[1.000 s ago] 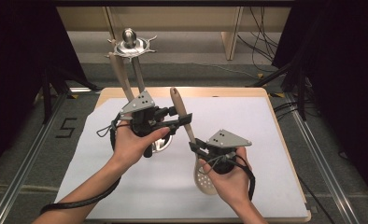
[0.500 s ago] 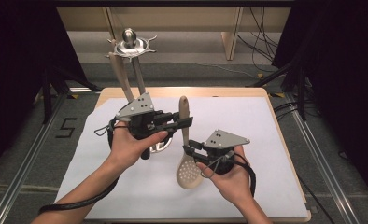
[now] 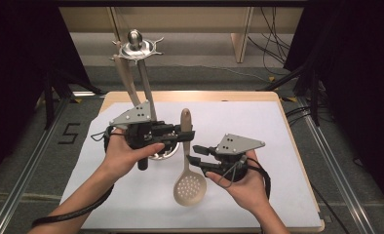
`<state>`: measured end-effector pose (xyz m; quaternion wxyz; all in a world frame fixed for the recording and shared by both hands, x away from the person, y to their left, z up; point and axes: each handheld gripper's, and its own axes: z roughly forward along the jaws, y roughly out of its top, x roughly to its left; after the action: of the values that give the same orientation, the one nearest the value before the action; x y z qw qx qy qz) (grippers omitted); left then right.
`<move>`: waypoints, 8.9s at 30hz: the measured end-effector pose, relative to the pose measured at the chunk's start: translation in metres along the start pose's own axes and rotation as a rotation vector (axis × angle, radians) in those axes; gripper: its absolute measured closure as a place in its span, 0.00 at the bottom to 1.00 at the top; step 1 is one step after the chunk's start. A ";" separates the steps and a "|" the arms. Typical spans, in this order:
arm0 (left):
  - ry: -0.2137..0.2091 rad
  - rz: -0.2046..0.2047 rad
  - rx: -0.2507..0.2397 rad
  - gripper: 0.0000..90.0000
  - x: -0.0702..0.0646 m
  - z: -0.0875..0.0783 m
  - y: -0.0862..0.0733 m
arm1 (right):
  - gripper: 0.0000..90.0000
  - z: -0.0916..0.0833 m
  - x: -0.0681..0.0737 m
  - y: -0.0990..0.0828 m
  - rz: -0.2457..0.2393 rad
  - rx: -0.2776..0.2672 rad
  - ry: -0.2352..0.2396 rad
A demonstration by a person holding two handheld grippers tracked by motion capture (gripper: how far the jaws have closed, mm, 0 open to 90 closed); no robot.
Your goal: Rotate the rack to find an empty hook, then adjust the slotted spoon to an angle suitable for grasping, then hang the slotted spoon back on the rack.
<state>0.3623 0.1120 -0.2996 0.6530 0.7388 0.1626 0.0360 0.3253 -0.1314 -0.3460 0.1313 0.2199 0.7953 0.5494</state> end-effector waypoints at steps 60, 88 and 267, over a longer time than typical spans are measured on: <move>-0.007 0.059 -0.046 0.83 0.003 -0.013 -0.004 | 0.71 -0.010 0.015 0.009 -0.011 -0.006 -0.149; 0.100 0.074 -0.064 0.83 0.028 -0.051 0.009 | 0.71 -0.063 -0.043 0.001 0.191 -0.075 -0.372; 0.508 0.094 -0.105 0.59 0.051 -0.126 -0.029 | 0.67 -0.063 -0.066 -0.030 0.256 0.018 -0.475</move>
<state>0.3716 0.2493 -0.3181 0.6263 0.6780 0.2846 0.2588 0.3476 -0.2244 -0.3533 0.2416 0.4424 0.7129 0.4875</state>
